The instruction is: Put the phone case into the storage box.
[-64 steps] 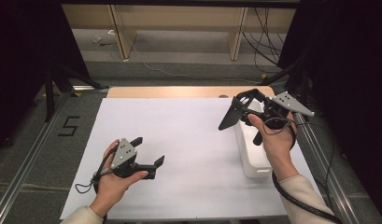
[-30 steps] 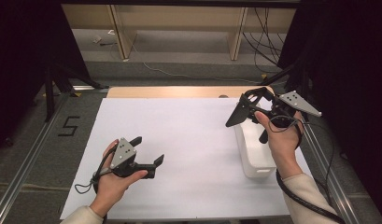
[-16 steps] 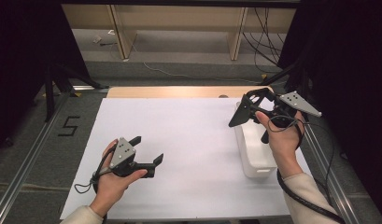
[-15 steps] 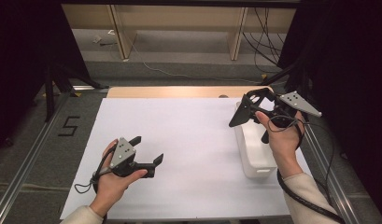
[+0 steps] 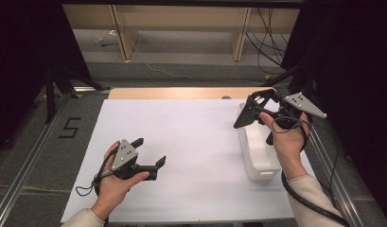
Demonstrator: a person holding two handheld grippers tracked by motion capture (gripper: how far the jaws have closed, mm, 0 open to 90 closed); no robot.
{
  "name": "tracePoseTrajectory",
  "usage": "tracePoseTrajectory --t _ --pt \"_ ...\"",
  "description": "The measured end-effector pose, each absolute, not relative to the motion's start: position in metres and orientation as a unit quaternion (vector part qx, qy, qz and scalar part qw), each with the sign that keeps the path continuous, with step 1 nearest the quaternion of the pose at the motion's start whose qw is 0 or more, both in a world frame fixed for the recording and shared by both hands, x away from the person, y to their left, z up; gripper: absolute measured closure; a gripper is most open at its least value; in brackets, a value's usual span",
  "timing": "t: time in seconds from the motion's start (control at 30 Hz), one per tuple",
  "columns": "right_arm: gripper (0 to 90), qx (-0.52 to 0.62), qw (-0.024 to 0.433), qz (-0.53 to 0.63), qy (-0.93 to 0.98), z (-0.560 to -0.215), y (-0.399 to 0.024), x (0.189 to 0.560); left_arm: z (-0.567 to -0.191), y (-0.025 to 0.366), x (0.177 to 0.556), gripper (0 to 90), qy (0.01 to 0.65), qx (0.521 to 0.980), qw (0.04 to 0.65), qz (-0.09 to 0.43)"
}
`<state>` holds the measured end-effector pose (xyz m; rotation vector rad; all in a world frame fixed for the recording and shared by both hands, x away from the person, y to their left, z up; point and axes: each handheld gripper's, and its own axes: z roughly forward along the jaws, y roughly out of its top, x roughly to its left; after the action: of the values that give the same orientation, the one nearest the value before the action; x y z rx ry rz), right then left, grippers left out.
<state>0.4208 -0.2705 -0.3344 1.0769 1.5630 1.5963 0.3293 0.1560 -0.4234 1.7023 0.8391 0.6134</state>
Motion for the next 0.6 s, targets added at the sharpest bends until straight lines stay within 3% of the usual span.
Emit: tracePoseTrajectory --t 0.6 --pt "15.1 0.419 0.333 0.602 0.593 -0.3354 -0.2772 0.4231 -0.4229 0.1561 0.3292 2.9 0.354 0.716 0.543 0.259"
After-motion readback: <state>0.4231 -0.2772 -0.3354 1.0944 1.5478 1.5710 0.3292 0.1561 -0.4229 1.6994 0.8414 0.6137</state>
